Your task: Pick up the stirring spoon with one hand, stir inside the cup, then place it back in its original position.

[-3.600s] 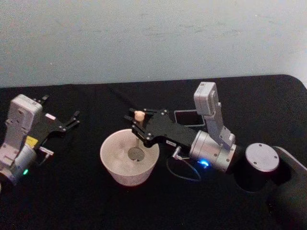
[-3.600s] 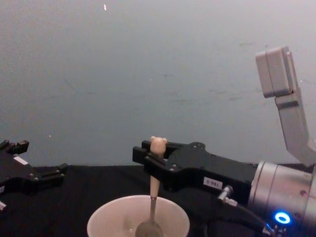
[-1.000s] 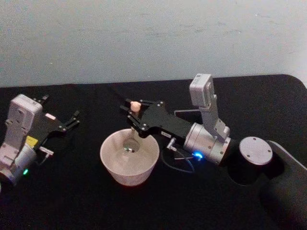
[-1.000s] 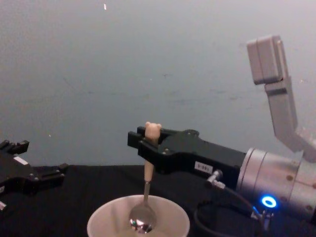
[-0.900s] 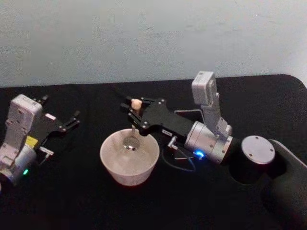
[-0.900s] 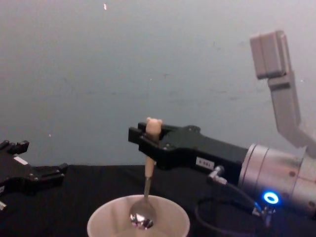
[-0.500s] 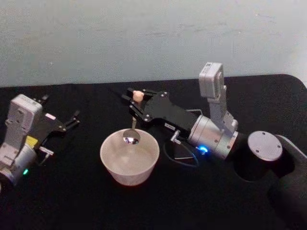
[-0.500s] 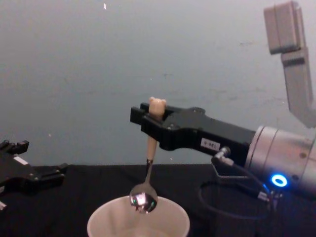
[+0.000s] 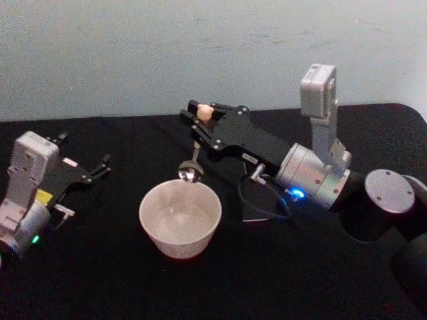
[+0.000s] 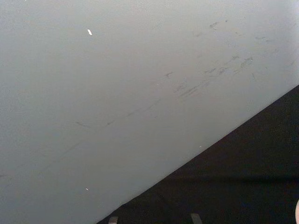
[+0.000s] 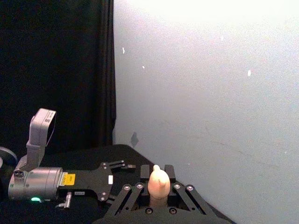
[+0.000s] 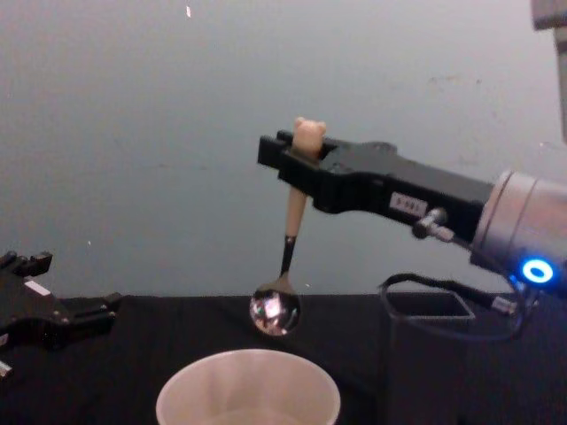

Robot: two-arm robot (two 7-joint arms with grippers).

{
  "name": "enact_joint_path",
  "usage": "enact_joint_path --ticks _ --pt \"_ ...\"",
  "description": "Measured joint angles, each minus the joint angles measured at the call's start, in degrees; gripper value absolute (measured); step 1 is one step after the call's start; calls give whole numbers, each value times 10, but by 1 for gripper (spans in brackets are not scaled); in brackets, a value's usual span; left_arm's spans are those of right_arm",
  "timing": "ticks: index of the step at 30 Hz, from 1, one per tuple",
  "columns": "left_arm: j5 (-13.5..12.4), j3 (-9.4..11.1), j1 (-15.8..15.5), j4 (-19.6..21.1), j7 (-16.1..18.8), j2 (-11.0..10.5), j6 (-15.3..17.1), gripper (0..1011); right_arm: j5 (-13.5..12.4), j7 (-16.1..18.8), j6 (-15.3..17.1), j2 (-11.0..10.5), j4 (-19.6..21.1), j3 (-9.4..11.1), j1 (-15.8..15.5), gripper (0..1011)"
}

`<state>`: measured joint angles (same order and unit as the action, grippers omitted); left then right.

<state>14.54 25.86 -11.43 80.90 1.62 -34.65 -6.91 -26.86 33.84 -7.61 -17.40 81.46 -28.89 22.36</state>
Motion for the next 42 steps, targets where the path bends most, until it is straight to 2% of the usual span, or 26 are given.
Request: enact_joint_path --ticks 11,21,32,42 --pt "0 0 0 0 0 0 0 1001 -14 -10 5 -30 40 21 -12 194" --pt "0 0 0 0 0 0 0 1002 -18 -24 3 -55 62 44 -25 194" --pt "0 0 0 0 0 0 0 1001 -18 -38 2 -77 66 75 -39 194" --pt "0 0 0 0 0 0 0 1001 -23 -32 4 -85 52 86 -42 194"
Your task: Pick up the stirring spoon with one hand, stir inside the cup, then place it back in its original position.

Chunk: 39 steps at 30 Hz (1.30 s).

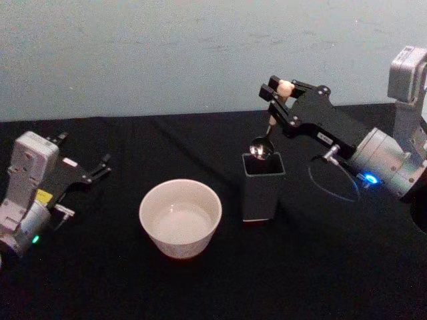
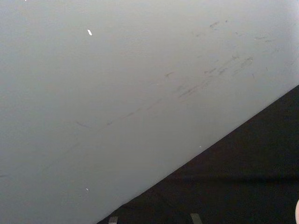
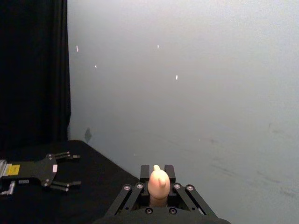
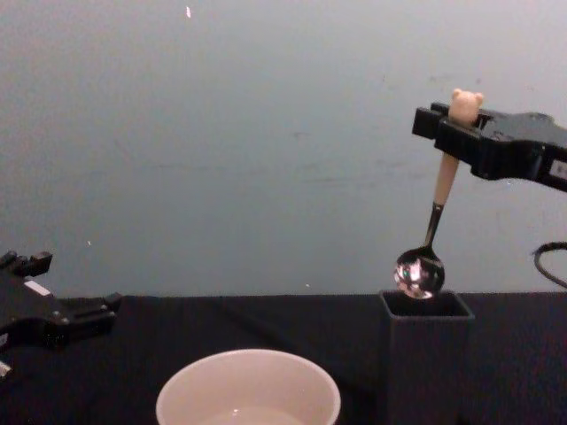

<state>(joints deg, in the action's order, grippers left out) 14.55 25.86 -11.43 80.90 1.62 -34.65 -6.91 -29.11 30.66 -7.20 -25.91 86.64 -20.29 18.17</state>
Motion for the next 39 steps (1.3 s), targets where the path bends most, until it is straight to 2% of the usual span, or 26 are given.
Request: enact_joint_path --ticks 11,24,39 --pt "0 0 0 0 0 0 0 1001 -5 15 -1 4 -27 -5 3 194" --pt "0 0 0 0 0 0 0 1002 -5 34 7 13 -75 -27 18 194" --pt "0 0 0 0 0 0 0 1001 0 35 20 24 -118 -42 29 194"
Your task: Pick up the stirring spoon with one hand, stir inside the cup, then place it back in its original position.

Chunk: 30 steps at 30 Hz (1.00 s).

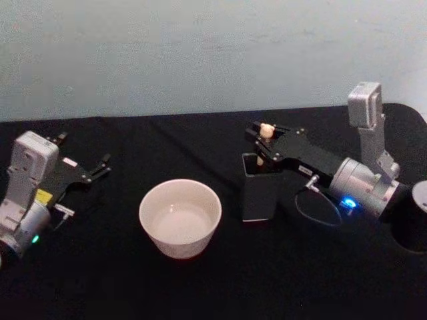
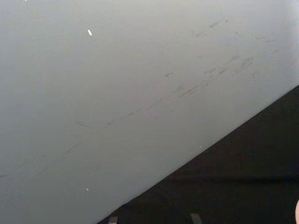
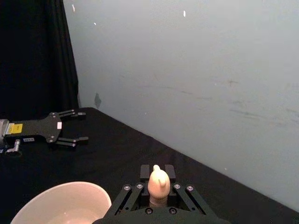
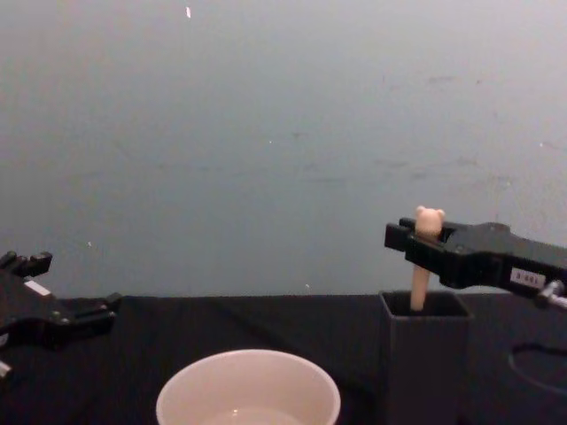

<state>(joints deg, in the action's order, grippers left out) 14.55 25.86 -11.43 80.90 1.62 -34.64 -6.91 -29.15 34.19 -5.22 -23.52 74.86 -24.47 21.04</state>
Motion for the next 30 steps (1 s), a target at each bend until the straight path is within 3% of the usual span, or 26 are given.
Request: enact_joint_path --ticks 30 --pt "0 0 0 0 0 0 0 1001 16 -15 14 11 -25 -9 1 194"
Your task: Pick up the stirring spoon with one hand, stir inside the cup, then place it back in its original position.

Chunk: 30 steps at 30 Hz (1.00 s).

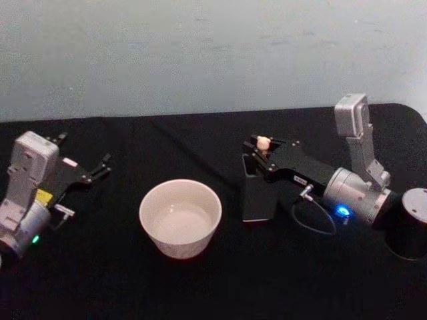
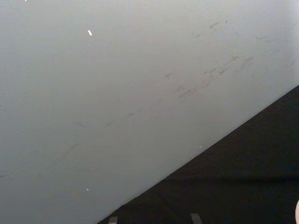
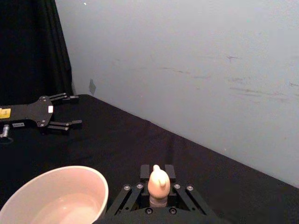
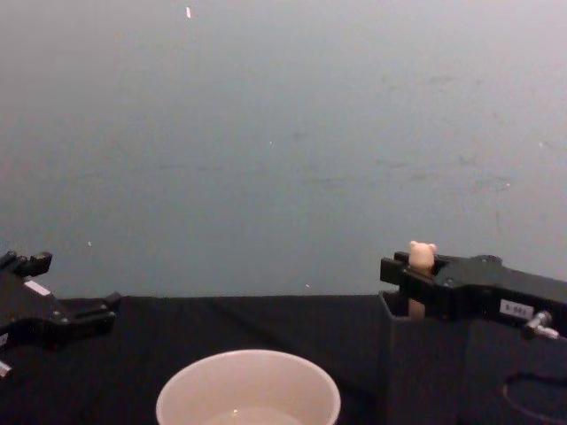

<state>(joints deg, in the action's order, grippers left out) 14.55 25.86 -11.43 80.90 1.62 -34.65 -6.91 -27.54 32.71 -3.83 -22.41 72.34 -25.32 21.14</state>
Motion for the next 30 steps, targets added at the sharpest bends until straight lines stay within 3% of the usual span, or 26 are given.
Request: enact_joint_path --ticks 25,30 --pt "0 0 0 0 0 0 0 1001 -3 2 0 0 0 1 0 194" --pt "0 0 0 0 0 0 0 1001 -3 2 -1 0 0 1 0 283"
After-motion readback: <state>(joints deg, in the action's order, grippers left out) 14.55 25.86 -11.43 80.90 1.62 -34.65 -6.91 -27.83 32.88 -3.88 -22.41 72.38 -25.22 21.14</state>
